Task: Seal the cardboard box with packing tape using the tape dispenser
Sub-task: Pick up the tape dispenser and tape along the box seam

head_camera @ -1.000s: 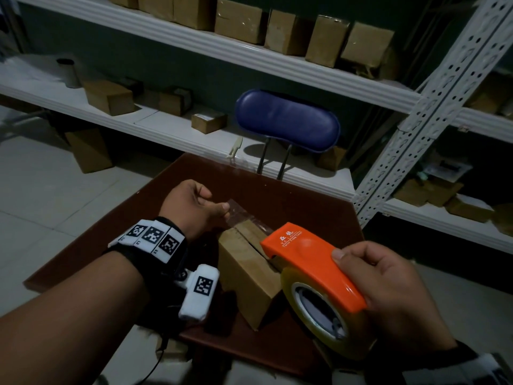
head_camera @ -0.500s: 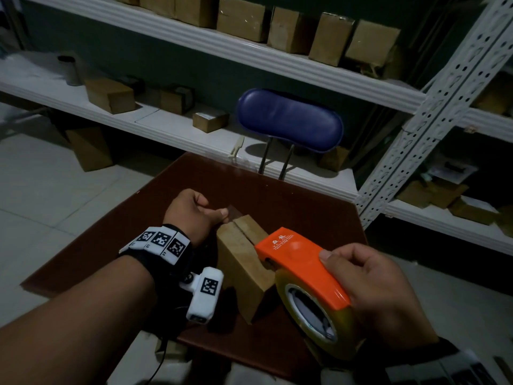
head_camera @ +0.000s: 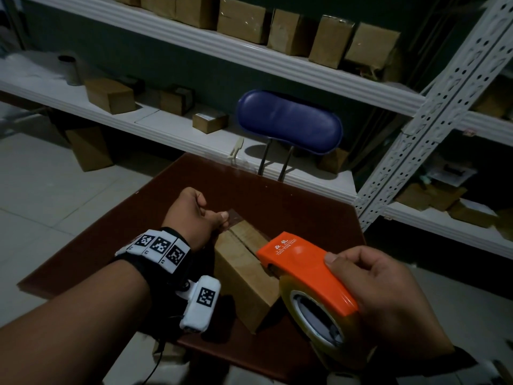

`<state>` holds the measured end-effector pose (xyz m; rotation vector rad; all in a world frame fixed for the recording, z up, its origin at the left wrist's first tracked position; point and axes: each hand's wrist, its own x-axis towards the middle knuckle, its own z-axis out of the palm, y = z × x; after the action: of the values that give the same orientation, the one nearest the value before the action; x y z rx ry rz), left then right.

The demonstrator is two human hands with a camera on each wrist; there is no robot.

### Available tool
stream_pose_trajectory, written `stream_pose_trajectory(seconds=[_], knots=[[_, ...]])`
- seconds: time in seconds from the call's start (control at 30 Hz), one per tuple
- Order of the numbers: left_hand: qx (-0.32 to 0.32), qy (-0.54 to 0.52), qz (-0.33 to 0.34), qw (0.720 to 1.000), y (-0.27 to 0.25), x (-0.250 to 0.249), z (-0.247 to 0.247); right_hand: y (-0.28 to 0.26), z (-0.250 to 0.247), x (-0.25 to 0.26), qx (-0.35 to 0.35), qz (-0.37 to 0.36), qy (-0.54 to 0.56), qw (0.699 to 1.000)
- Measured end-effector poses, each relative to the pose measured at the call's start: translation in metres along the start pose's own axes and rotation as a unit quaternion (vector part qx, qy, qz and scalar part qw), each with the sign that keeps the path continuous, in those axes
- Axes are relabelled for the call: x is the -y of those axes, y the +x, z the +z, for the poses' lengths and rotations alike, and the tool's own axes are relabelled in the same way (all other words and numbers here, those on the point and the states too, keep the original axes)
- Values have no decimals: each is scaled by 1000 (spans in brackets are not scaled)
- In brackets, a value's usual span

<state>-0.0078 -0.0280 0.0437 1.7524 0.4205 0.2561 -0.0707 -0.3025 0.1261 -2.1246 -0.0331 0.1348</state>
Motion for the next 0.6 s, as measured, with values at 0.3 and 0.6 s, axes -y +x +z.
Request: stream_pose_trajectory(seconds=[0.3, 0.6], knots=[[5, -1, -26, 1000, 0, 2, -4, 1, 2, 3, -16, -5, -2, 1000], [18, 41, -75, 996, 6, 8, -7, 7, 6, 8, -23, 12, 6, 1000]])
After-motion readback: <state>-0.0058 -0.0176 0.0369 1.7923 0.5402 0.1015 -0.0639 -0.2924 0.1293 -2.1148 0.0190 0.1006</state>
